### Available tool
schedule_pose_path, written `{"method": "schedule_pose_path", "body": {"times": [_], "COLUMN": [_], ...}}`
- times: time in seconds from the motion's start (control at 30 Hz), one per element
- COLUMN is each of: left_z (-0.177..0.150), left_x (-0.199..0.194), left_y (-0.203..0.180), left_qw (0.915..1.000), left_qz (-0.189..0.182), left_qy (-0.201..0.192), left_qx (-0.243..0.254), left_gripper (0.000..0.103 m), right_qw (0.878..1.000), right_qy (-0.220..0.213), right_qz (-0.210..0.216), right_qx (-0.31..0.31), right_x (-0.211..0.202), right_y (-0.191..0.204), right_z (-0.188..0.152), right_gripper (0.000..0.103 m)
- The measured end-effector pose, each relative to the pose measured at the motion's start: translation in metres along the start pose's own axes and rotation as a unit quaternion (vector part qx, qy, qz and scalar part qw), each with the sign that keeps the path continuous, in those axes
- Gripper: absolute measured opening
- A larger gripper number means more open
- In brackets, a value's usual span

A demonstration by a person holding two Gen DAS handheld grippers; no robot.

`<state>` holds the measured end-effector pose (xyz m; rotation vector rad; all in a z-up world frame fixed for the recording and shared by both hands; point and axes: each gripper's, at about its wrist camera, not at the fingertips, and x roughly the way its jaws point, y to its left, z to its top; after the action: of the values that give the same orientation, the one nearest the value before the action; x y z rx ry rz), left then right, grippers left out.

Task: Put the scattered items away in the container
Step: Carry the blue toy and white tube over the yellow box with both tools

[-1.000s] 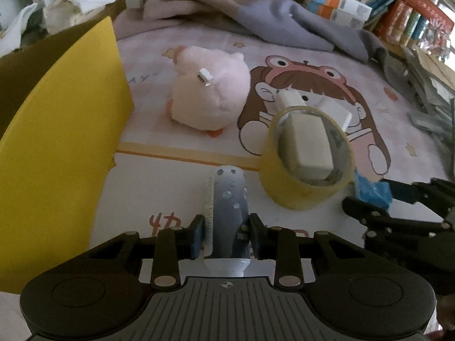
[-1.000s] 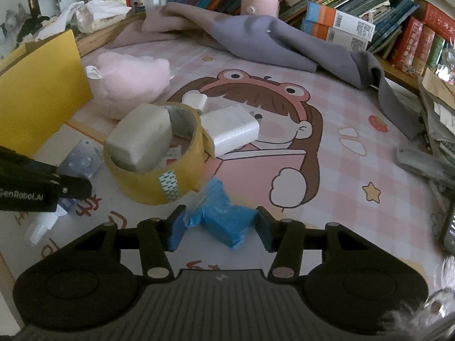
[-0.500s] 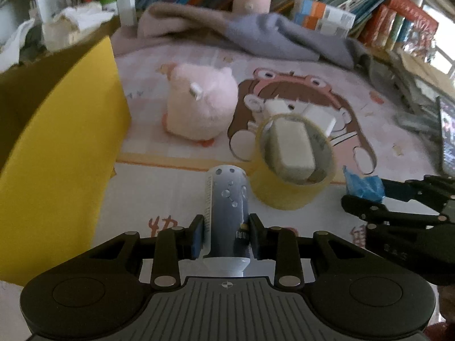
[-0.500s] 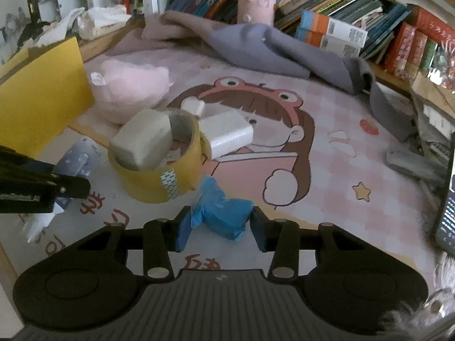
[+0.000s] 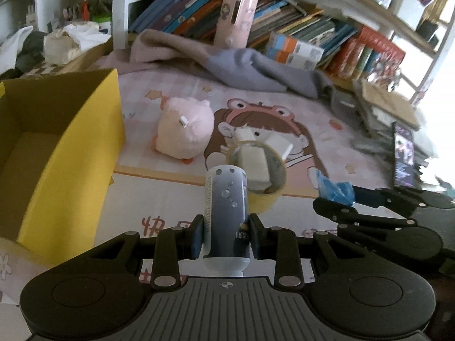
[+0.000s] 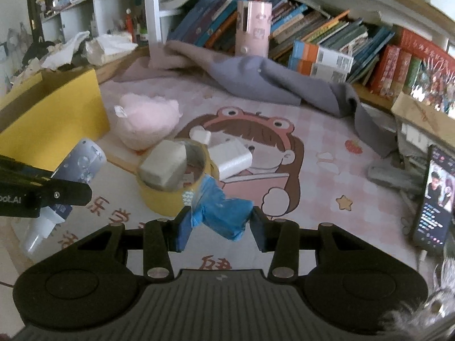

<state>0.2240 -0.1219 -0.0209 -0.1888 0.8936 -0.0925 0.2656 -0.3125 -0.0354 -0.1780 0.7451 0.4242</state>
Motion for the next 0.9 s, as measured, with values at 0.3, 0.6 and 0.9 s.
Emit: {"method": "schedule_pose_path", "body": {"times": [0.3,0.6,0.9], "left_z": [-0.006,-0.019,-0.048], "left_x": [-0.036,-0.06,-0.087], "left_y": [0.003,0.015,0.048], "left_qw": [0.998,0.9942,0.9926], "left_qz": [-0.05,-0.078,-0.097], "left_qy": [-0.028,-0.043,-0.041], "left_qx": [0.027,0.059,0.06], "left_gripper": [0.031,0.031,0.031], "right_qw": [0.999,0.999,0.998], "right_qy": [-0.017,-0.026,-0.023], "right_qz": [-0.016,-0.034,-0.04], "right_qx": [0.023,0.033,0.035], "right_x": [-0.044,-0.068,-0.083], "right_y": [0.015,0.045,0.093], "right_z": [0.002,-0.004,-0.015], "right_gripper": [0.041,0.041,0.041]}}
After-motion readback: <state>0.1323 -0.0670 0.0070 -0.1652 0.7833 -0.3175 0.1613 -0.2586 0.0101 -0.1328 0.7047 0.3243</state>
